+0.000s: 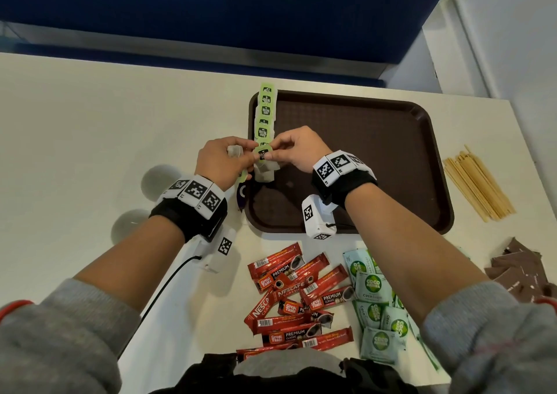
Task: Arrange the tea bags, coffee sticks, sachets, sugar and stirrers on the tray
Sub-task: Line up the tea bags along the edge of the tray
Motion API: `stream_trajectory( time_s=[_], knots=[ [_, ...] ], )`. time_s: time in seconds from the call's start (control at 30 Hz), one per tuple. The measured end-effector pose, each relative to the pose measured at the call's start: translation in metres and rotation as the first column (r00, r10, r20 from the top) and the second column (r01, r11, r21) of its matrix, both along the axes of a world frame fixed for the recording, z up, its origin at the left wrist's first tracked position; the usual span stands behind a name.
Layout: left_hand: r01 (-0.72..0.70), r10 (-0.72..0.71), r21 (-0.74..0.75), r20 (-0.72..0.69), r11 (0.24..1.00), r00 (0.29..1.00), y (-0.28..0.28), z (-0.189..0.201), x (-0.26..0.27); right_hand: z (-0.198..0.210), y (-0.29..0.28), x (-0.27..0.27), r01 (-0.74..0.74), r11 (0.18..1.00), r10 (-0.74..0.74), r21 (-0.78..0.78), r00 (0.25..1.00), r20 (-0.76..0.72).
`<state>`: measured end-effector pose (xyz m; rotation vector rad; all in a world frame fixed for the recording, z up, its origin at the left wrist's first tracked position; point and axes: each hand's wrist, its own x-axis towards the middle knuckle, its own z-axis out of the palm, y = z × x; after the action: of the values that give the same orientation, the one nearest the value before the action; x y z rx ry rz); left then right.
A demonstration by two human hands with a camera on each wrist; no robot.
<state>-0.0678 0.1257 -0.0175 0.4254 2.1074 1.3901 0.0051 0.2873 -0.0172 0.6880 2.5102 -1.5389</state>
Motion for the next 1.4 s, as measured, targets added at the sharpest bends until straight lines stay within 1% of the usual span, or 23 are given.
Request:
stream_trajectory(
  time_s=[0.13,0.3,0.43,0.53,0.73,0.87,1.1,1.23,1.4],
  knots=[
    [0.01,-0.01,-0.026,-0.008,1.0,1.0,-0.001,0.0,0.002,-0.002,-0.002,0.003,0.027,0.994,-0.028,-0.107,1.0,-0.003],
    [0.018,-0.017,-0.063,0.016,0.998,1.0,-0.004,-0.003,0.004,-0.007,-0.005,0.009,0.019,0.99,-0.006,-0.142,0.996,0.088],
    [0.024,-0.025,-0.104,-0.008,0.994,1.0,-0.008,-0.004,0.005,-0.012,-0.01,0.014,0.035,0.979,-0.003,-0.203,0.988,0.154],
    [0.035,-0.038,-0.128,-0.023,0.991,0.999,-0.01,-0.003,0.005,-0.016,-0.014,0.016,0.032,0.983,0.0,-0.179,0.985,0.172],
    [0.03,-0.035,-0.149,-0.032,0.988,0.999,-0.011,-0.003,0.005,-0.019,-0.016,0.014,0.121,0.991,-0.111,-0.052,0.98,0.162],
    [0.031,-0.037,-0.165,-0.032,0.986,0.999,-0.011,-0.002,0.004,-0.02,-0.019,0.012,0.157,0.987,-0.153,-0.018,0.976,0.155],
    [0.061,-0.071,-0.189,-0.045,0.98,0.996,-0.012,-0.003,0.005,-0.019,-0.022,0.011,0.146,0.989,-0.147,0.018,0.979,0.138],
    [0.06,-0.065,-0.18,-0.021,0.982,0.998,-0.01,-0.003,0.005,-0.02,-0.023,0.012,0.144,0.989,-0.148,0.039,0.979,0.139],
    [0.056,-0.05,-0.139,0.043,0.989,0.998,-0.008,-0.004,0.006,-0.019,-0.023,0.012,0.145,0.988,-0.151,0.062,0.982,0.114]
  ],
)
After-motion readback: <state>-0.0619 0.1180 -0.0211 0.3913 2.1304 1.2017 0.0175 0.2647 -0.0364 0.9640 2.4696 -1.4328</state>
